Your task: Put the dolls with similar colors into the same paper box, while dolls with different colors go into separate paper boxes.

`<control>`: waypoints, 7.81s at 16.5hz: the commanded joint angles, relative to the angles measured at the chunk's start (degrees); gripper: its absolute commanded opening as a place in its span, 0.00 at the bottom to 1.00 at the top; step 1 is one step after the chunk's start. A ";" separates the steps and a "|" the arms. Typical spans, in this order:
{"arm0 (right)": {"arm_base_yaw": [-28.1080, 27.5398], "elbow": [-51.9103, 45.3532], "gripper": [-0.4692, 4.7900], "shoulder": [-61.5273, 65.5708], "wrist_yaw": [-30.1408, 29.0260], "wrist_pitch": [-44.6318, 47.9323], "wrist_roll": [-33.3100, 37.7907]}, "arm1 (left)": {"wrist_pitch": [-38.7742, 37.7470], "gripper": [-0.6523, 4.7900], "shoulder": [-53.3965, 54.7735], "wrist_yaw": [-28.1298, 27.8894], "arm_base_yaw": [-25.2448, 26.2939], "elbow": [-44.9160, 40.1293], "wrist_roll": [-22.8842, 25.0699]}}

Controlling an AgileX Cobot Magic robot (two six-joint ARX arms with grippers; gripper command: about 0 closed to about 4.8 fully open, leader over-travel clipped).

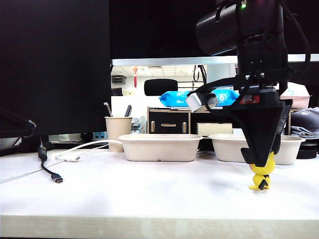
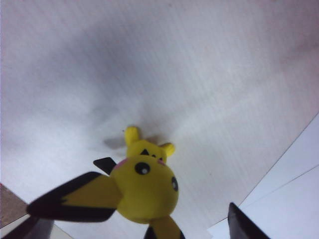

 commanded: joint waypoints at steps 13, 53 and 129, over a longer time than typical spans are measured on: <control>0.09 0.09 0.44 -0.09 0.33 -0.50 -0.17 | 0.76 0.11 0.07 0.07 0.09 0.09 0.04; 0.09 -0.59 0.64 4.20 -0.31 2.12 1.88 | 0.76 0.11 0.07 0.07 0.17 0.07 0.07; -0.02 26.23 0.37 20.20 2.80 31.71 10.56 | 0.76 0.11 -7.87 0.24 36.94 -0.02 0.04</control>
